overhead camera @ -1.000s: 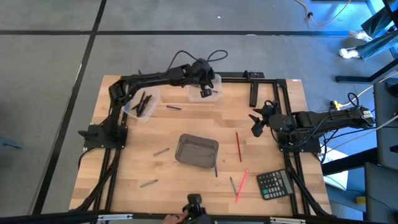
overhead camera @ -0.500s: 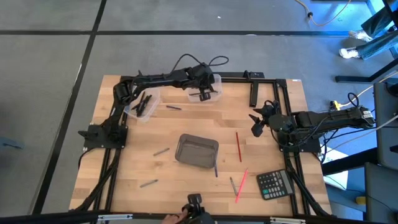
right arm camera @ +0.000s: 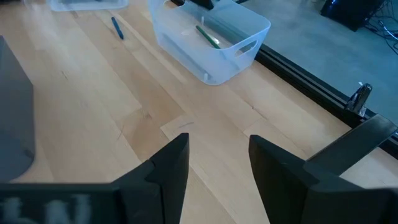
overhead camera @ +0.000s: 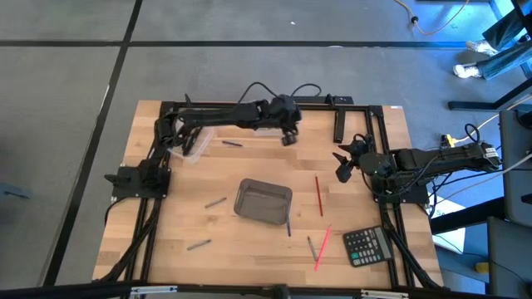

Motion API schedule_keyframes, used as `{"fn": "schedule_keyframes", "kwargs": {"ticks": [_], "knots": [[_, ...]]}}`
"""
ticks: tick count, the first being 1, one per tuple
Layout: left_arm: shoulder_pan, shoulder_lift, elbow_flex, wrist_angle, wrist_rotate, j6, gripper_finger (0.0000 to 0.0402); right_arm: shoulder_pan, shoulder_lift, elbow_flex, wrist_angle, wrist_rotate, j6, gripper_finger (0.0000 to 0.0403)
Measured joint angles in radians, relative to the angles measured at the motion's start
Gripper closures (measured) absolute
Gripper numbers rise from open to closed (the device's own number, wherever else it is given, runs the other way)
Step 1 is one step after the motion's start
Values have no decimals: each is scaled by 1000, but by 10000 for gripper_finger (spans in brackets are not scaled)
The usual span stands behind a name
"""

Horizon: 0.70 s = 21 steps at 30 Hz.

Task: Sort crayons/erasers/pens/pencils in bins
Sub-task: Put the red pencil into the right transparent bin

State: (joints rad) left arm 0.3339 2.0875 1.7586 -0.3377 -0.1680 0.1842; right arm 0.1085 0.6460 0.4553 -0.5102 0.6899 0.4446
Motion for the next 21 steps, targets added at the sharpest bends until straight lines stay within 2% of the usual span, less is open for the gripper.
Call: {"fn": "schedule_keyframes", "kwargs": {"ticks": [3, 4, 8, 13, 16, 19, 21], "knots": [[-48, -2, -5, 113, 11, -238, 332, 0, 0, 0, 25, 8, 0, 232], [-66, -1, -14, 143, 33, -275, 333, 0, 0, 0, 31, 8, 0, 232], [-166, 52, -18, 234, 65, -283, 334, 0, 0, 14, 5, -14, -3, 232], [-262, 153, 15, 250, 87, -145, 335, 5, -5, 131, -172, -39, 40, 232], [-284, 211, 72, 192, 190, -58, 335, 30, -6, 198, -276, -56, 99, 232], [-282, 262, 156, 94, 388, 6, 335, 65, -5, 230, -324, -64, 129, 232], [-273, 294, 209, 56, 471, 51, 335, 85, -5, 235, -316, -64, 128, 232]]}}
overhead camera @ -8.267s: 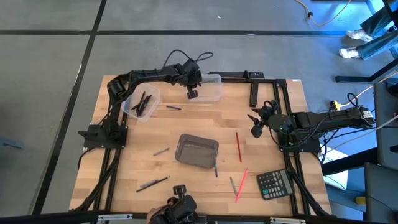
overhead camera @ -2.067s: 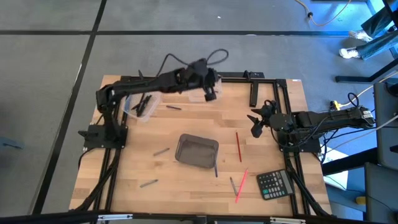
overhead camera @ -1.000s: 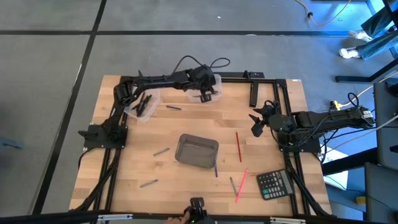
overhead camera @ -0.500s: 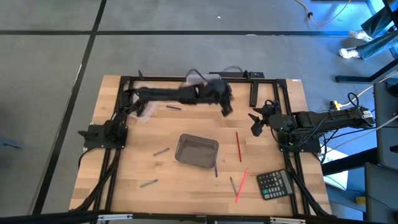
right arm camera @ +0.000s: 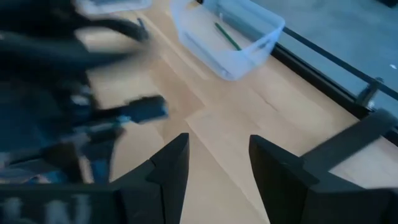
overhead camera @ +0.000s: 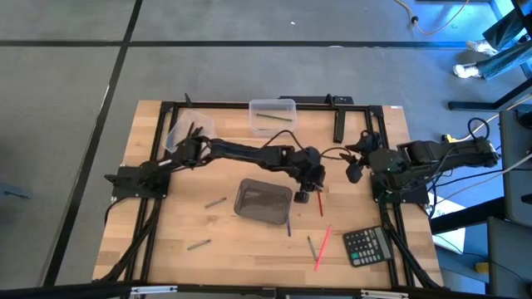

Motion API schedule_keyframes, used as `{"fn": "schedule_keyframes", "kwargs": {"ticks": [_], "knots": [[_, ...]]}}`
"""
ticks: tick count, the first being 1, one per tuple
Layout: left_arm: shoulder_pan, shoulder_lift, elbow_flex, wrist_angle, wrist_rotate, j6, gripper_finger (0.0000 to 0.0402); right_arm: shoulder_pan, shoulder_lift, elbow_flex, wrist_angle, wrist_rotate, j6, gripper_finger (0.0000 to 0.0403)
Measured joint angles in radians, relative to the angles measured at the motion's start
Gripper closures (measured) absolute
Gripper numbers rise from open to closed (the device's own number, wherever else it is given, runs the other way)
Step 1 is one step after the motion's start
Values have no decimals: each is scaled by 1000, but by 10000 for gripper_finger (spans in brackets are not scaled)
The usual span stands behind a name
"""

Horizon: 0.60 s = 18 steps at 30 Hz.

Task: Sort crayons/erasers/pens/pencils in bins
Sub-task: Put the red pencil into the right transparent bin

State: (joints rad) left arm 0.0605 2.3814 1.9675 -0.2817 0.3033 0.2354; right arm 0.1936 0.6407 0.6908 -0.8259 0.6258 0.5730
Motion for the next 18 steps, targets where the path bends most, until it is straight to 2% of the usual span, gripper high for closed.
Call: {"fn": "schedule_keyframes", "kwargs": {"ticks": [6, 10, 13, 18], "knots": [[12, 80, 109, -4, 31, 269, 335, 21, 0, 1, 20, 6, -24, 232], [13, 139, 124, 40, 50, 439, 335, 21, 0, 1, 19, 6, -29, 232], [17, 172, 124, 38, 73, 502, 335, 21, 1, 1, 5, -1, -25, 232], [29, 185, 124, -22, 97, 504, 335, 21, 1, 1, -62, 0, 26, 232]]}}
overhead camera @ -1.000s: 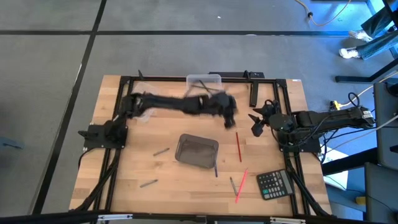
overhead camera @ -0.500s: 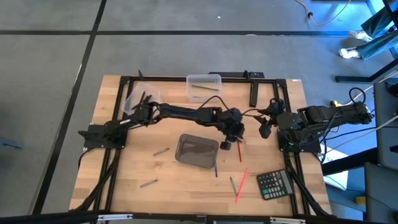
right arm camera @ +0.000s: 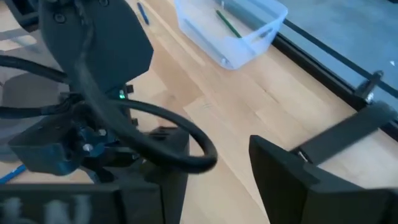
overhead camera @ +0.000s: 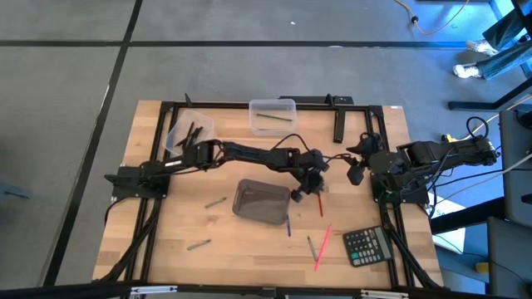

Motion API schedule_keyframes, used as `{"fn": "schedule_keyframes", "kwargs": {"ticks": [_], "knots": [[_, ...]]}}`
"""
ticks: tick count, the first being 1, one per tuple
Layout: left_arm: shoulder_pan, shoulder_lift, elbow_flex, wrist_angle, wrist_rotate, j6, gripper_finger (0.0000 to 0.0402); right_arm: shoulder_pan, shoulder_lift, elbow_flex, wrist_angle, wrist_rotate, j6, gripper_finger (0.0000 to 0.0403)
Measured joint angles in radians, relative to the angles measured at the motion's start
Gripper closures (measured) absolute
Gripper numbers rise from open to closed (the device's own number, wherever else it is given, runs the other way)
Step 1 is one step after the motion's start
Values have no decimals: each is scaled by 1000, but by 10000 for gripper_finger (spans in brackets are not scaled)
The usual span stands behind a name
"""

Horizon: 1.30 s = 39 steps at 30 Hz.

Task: Sort crayons/erasers/pens/pencils in bins
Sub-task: Put the red pencil into the right transparent bin

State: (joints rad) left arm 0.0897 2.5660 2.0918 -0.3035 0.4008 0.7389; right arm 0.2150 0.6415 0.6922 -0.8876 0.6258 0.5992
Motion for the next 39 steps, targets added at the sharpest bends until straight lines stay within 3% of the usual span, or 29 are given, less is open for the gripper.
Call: {"fn": "schedule_keyframes", "kwargs": {"ticks": [4, 17, 26, 39], "knots": [[24, 0, 0, -28, 56, -3, 335, 0, 0, 0, -21, 8, 29, 232], [47, 4, 0, 3, 91, 0, 327, 0, 8, 0, -21, 10, 55, 232], [49, 42, 2, 31, 77, -13, 262, 0, 18, 0, -20, 12, 66, 232], [54, 43, 5, -19, 12, -58, 261, 0, 46, 0, -29, 5, 106, 232]]}}
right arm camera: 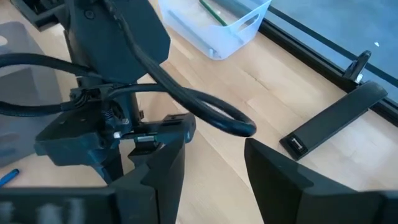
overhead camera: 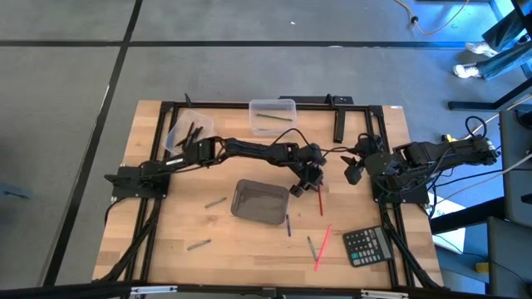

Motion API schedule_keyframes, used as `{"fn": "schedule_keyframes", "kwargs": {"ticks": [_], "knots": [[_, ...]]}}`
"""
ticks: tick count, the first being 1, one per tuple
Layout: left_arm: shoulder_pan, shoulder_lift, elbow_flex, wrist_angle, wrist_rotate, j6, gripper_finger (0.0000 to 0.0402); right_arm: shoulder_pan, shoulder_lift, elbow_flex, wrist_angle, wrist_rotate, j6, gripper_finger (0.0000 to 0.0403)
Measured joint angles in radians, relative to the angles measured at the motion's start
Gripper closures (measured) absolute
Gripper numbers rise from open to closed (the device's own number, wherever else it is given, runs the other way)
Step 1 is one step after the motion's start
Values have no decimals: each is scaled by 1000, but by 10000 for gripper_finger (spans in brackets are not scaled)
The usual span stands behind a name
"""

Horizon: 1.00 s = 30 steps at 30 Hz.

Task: Sort crayons/erasers/pens/pencils in bins
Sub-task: Put the red pencil into the right transparent bin

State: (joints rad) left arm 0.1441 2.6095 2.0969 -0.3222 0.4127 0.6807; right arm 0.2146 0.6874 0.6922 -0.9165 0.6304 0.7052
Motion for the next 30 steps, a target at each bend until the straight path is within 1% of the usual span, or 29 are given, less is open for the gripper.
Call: {"fn": "schedule_keyframes", "kwargs": {"ticks": [7, 13, 19, 23, 30], "knots": [[19, -8, -2, -45, -27, -73, 262, 0, 34, 0, -4, -6, 20, 232], [24, -31, -5, -63, -63, -70, 263, 0, 56, 0, -5, -6, 21, 232], [35, -45, -4, -126, -125, -70, 263, 0, 59, -1, -5, -5, 19, 232], [48, -48, -2, -180, -120, -76, 263, 0, 59, -1, -6, -4, 19, 232], [49, -48, -3, -185, -110, -102, 263, 0, 59, -1, -5, 3, 18, 232]]}}
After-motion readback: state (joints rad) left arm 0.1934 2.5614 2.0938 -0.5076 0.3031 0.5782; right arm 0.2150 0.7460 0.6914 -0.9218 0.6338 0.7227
